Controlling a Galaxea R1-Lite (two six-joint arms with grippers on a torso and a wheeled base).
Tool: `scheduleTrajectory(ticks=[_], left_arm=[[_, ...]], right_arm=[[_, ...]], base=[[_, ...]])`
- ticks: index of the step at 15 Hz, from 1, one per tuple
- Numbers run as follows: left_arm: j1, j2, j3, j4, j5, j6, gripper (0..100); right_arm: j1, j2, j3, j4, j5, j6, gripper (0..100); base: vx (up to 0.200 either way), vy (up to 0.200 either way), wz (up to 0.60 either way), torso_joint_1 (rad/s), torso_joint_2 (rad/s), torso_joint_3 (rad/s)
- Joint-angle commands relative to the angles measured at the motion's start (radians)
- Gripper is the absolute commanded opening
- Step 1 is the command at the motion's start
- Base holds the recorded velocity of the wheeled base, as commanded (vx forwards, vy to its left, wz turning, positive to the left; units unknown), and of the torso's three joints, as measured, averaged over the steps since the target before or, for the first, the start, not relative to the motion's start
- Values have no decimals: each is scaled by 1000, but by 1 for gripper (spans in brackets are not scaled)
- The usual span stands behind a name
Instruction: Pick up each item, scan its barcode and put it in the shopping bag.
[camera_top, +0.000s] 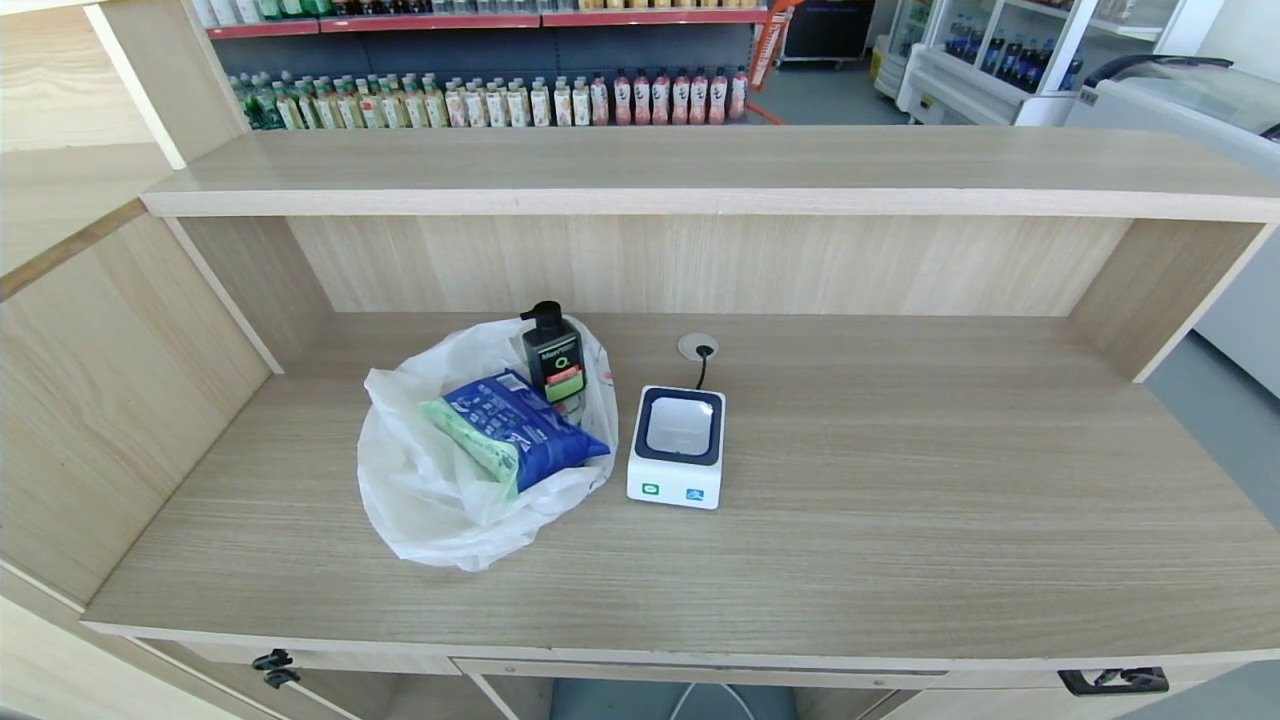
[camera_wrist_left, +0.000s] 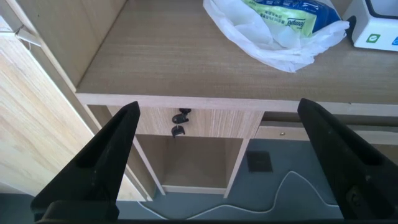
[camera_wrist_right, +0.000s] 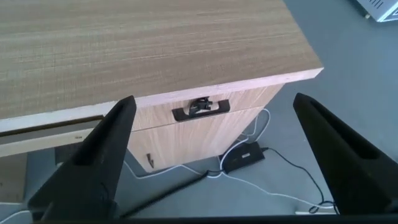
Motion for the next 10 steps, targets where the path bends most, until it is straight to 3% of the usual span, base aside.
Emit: scheduleTrajectory(ticks=[1,10], left_arm=[[0,0,0,0,0,0,100],[0,0,0,-2,0,0,100]], right_arm=[[27,-171,6,30,-1,21,100],[33,-176,6,30,-20,27,100]], base=[[0,0,0,0,0,0],[0,0,0,0,0,0]])
